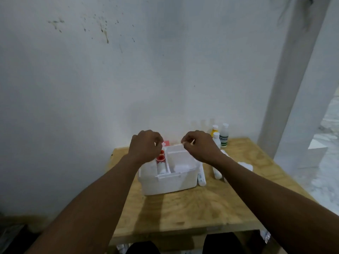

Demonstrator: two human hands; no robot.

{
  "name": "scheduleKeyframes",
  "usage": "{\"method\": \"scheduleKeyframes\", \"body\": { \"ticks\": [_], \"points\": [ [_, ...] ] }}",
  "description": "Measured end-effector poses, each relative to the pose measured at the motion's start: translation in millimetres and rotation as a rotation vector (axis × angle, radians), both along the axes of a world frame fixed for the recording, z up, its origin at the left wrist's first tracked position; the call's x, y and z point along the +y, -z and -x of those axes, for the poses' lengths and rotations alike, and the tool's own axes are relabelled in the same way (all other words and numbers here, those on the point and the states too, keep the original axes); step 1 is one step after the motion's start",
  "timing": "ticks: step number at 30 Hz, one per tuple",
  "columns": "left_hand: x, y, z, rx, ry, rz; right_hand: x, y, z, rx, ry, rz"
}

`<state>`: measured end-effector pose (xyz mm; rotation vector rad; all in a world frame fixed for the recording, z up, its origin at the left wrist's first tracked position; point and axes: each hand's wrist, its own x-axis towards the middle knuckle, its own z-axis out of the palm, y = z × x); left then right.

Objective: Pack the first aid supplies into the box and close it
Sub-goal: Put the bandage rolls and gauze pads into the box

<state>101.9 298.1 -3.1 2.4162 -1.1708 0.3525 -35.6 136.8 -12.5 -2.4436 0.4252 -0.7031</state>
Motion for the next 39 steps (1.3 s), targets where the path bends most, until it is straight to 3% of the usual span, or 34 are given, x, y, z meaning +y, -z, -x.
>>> {"method": "scheduleKeyframes", "body": {
  "ticks": [4, 14, 18, 24, 28, 39],
  "points": [
    [-54, -3, 28, 0.002, 0.144, 0.002, -49, 1, 37, 0.020, 0.148, -0.071],
    [-182, 39, 104, -0.291, 0.407, -0.419, -149, 79, 110, 0.371, 0.432, -0.157],
    [-216, 53, 109, -0.238, 0.431, -0.529, -168, 105, 114, 0.527, 0.466, -0.157],
    [-246, 70, 116, -0.179, 0.318, -0.610, -184, 112, 110, 0.510, 0.424, -0.204],
    [-255, 76, 120, -0.254, 0.292, -0.654, -184, 103, 111, 0.484, 0.379, -0.275],
    [-256, 83, 117, -0.330, 0.317, -0.525, -184, 93, 127, 0.234, 0.371, -0.568]
  ]
}}
